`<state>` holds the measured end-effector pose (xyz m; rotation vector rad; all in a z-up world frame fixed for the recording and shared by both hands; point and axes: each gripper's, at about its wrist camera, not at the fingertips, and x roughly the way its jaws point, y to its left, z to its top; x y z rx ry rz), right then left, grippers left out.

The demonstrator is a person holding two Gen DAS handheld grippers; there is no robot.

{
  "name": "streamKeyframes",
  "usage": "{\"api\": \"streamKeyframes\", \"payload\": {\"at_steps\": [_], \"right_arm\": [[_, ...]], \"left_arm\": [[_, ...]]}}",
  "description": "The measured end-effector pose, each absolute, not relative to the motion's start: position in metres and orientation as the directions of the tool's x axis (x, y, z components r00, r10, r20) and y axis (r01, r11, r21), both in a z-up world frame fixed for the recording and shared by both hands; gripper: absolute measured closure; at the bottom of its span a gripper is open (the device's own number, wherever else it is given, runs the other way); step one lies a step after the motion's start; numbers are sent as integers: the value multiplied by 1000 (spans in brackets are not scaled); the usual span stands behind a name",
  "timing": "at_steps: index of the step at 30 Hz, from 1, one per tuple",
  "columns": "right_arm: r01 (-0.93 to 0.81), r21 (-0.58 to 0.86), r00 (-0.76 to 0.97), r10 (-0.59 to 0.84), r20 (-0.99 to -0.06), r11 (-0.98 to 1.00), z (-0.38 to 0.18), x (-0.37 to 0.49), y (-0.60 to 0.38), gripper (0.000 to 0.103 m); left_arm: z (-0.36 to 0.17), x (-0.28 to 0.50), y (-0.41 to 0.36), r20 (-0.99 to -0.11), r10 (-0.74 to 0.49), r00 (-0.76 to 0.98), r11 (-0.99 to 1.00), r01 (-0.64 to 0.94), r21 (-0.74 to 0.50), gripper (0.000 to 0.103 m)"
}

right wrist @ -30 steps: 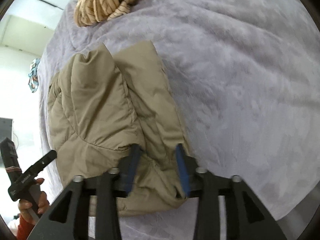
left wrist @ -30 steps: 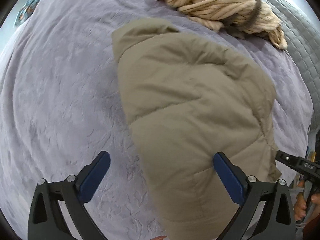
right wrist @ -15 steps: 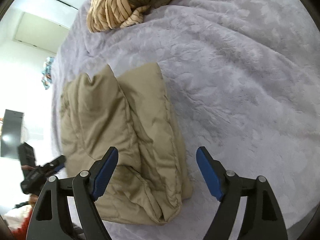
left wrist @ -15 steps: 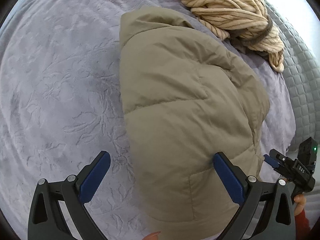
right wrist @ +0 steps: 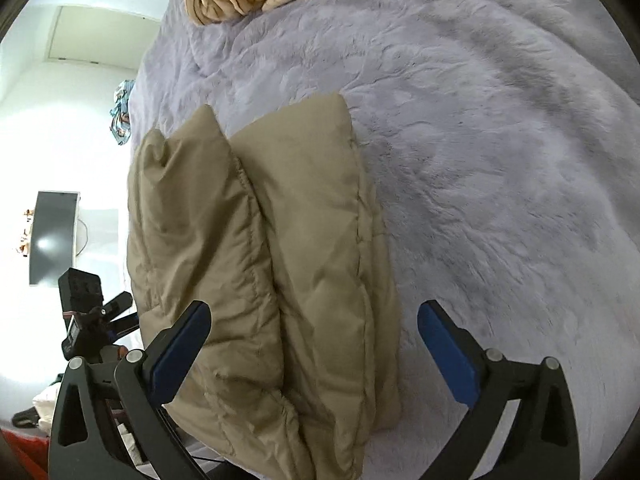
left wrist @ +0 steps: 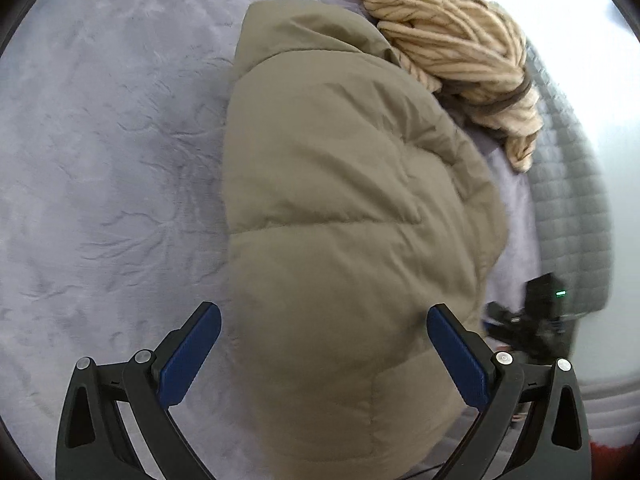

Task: Fold large clothes

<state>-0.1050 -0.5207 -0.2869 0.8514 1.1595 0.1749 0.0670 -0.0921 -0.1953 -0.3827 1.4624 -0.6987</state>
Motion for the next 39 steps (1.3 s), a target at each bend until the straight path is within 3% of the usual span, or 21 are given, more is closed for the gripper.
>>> {"api": "streamKeyframes", "payload": {"at_steps": [5, 14, 20, 21, 23, 25, 28, 39], "right_arm": [[287, 718, 388, 609, -692, 634, -315, -84, -527, 0], [202, 850, 388, 757, -525, 486, -352, -43, -517, 0], [246, 839, 373, 752, -544, 485, -356, -27, -509, 1], [271, 838, 373, 751, -545, 474, -356, -26, -509, 2], [290, 844, 380, 756, -534, 451, -352, -36, -513, 16], [286, 860, 402, 762, -508, 422, -346, -39, -511, 39], [260, 868, 430, 754, -496, 423, -330, -43, -503, 56], [129, 911, 490, 773, -403, 393, -268, 10, -422, 59]], "left_arm": [[-218, 78, -97, -700, -710, -76, 682, 172, -711, 0], [-255, 89, -114, -624, -771, -130, 605, 157, -780, 0], [-259, 89, -132, -614, -775, -152, 591, 172, -788, 0], [-255, 88, -134, -620, -772, -142, 595, 184, -783, 1], [-249, 87, -134, -622, -773, -127, 595, 195, -779, 9], [-240, 86, -132, -614, -782, -108, 586, 206, -783, 16], [-226, 86, -127, -603, -792, -94, 572, 232, -787, 21], [-154, 137, -58, -566, -823, 47, 548, 325, -771, 22]]}}
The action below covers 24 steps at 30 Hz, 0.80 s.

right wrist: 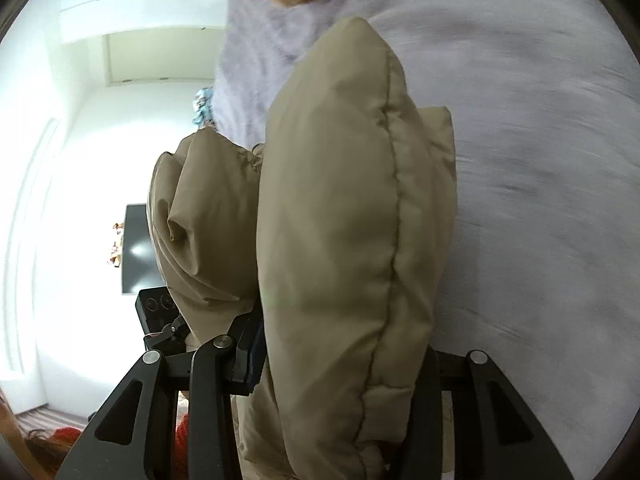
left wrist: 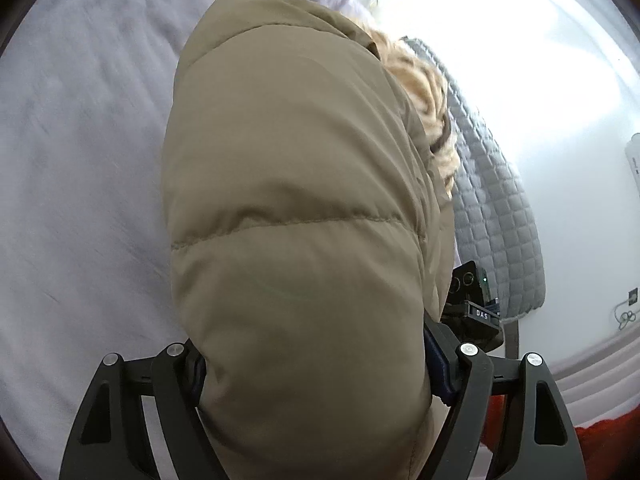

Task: Fold large clothes

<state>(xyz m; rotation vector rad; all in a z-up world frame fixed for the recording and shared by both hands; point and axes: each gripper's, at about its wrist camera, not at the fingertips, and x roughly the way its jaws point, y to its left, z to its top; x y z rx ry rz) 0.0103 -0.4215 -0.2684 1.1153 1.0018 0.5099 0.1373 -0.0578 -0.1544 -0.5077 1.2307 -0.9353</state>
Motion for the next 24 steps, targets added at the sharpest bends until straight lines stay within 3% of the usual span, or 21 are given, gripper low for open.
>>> {"api": "streamKeyframes", "payload": {"at_steps": [8, 13, 17, 20, 24], "right_arm": [[72, 935, 456, 822, -340, 347, -278, 111, -317, 59], [83, 933, 440, 827, -349, 349, -302, 153, -276, 59], [119, 935, 450, 821, -352, 335, -316, 155, -277, 56], [152, 914, 437, 804, -403, 376, -313, 152, -278, 51], [123, 810, 468, 686, -557, 573, -268, 120, -291, 49]], "left_arm": [[-154, 212, 49, -617, -768, 168, 637, 296, -712, 22], [-200, 253, 92, -624, -766, 157, 643, 218, -734, 21], [-246, 263, 109, -586, -799, 136, 601, 149, -785, 12], [-251, 263, 111, -592, -793, 147, 609, 150, -779, 11], [-227, 252, 114, -688, -697, 202, 717, 163, -678, 11]]}}
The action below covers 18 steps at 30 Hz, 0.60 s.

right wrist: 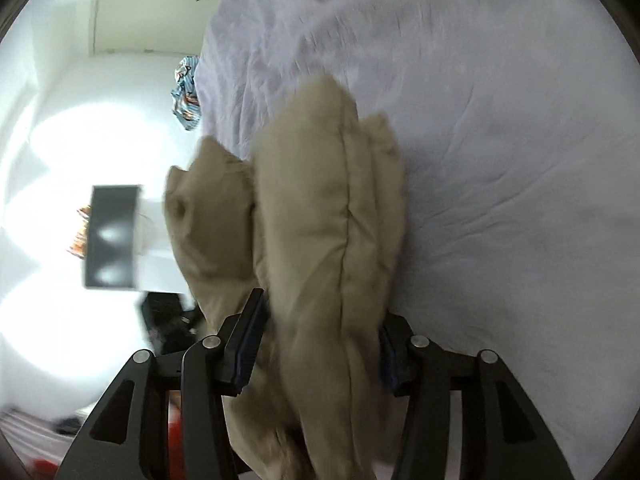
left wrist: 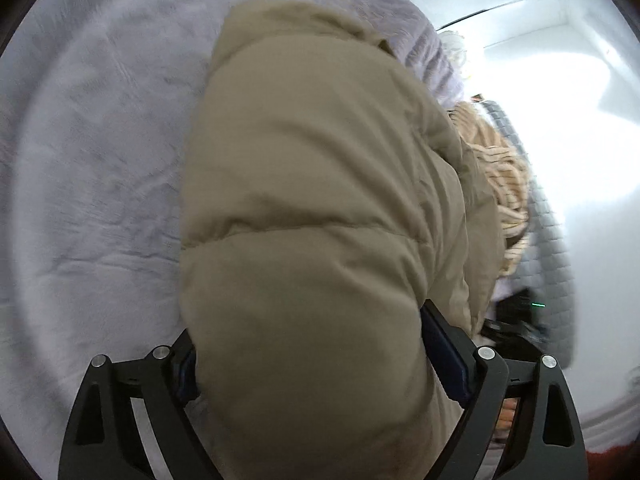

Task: Fold large clothes

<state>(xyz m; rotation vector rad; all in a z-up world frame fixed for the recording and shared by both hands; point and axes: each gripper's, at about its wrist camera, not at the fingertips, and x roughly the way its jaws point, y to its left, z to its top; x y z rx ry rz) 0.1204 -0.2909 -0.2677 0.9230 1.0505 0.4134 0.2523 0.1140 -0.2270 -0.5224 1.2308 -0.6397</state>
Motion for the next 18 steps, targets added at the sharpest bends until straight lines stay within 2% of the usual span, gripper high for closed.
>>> {"api": "streamKeyframes", "payload": {"at_steps": [2, 5, 8, 11, 15, 16, 17, 18], "right_arm": [[90, 772, 507, 638, -579, 630, -245, 100, -296, 49], [25, 808, 532, 676, -509, 589, -218, 88, -297, 51], [-26, 864, 479, 765, -431, 503, -214, 87, -288, 51], [3, 828, 438, 744, -505, 561, -220, 97, -270, 51], [25, 773, 373, 711, -596, 634, -248, 94, -247, 52], [27, 763, 366, 704, -609, 646, -251, 95, -242, 67], [32, 750, 356, 694, -626, 660, -257, 95, -237, 77], [44, 720, 348, 665, -661, 693, -262, 92, -233, 79]], "left_arm": [[-210, 244, 115, -728, -637, 252, 770, 172, -614, 11], [-181, 232, 113, -748, -567, 346, 824, 208, -528, 11], [-148, 227, 106, -713, -564, 416, 824, 237, -514, 11], [-126, 230, 83, -690, -586, 425, 810, 296, -506, 11], [-119, 242, 42, -704, -579, 411, 811, 374, -449, 11], [-119, 243, 32, -709, -579, 403, 810, 382, -444, 11], [-119, 245, 19, -715, -573, 402, 814, 382, -438, 11], [-123, 250, 5, -734, -545, 405, 832, 373, -412, 11]]}}
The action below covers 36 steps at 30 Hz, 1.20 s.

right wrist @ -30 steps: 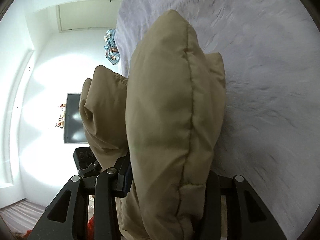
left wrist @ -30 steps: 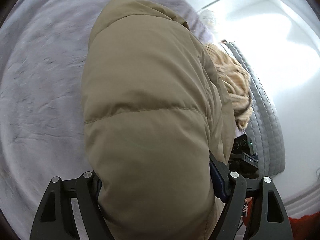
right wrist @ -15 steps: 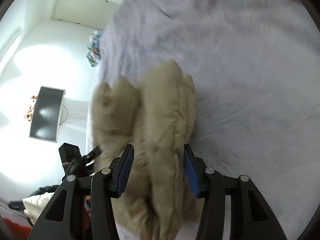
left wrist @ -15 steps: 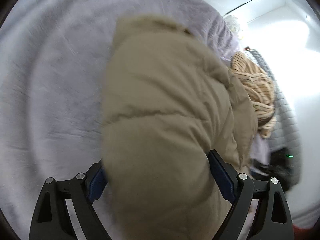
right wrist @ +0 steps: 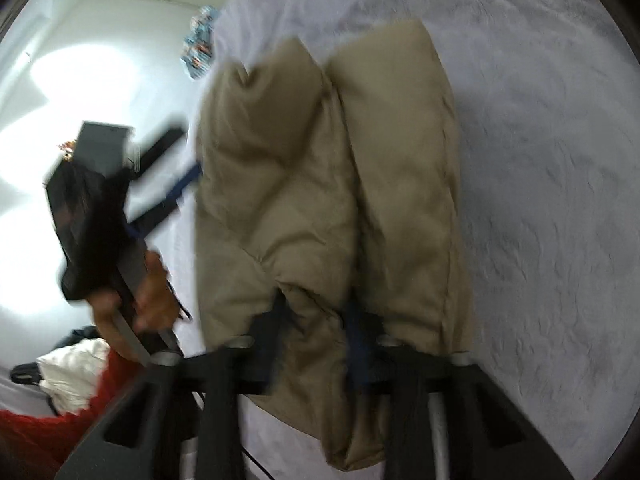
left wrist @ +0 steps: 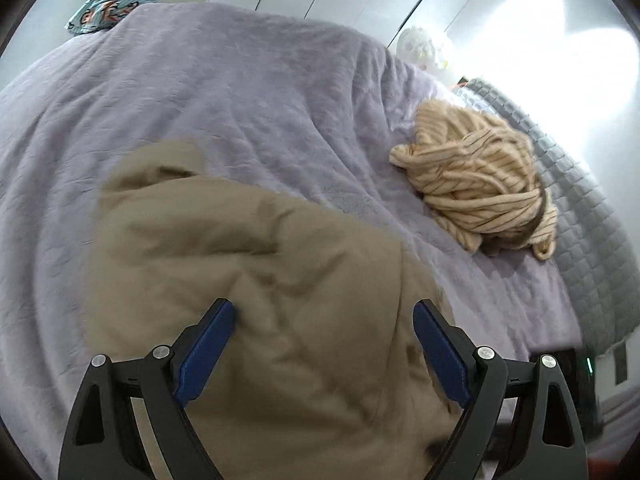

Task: Fold large clothes

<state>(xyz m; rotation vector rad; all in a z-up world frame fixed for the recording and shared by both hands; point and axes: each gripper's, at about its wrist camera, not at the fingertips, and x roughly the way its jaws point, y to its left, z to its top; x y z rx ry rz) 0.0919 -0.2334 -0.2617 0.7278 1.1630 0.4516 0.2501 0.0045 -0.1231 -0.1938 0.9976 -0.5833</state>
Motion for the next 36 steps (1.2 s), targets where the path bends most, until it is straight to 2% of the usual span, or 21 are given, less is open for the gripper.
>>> {"api": "streamKeyframes", "payload": {"at_steps": [6, 9, 13, 25, 29, 36], "right_arm": [[72, 599, 355, 541, -762, 797, -280, 65, -227, 88], [109, 605, 351, 539, -766, 789, -300, 53, -232, 92], [152, 636, 359, 557, -749, 757, -318, 38, -241, 92], [195, 635, 376, 541, -752, 747, -316, 14, -264, 92], [200, 607, 378, 511, -772, 769, -298, 10, -260, 88], [215, 552, 393, 446, -804, 805, -266, 15, -242, 87]], "left_arm": [[-148, 255, -56, -808, -412, 421, 892, 365, -265, 11], [-161, 246, -84, -836, -343, 429, 895, 420, -152, 11], [-171, 236, -101, -846, -288, 448, 891, 449, -66, 11], [-139, 213, -76, -855, -279, 438, 902, 425, -76, 11], [-131, 199, -64, -861, -269, 432, 905, 419, -73, 11], [-120, 177, -31, -865, -266, 425, 925, 364, -106, 11]]}}
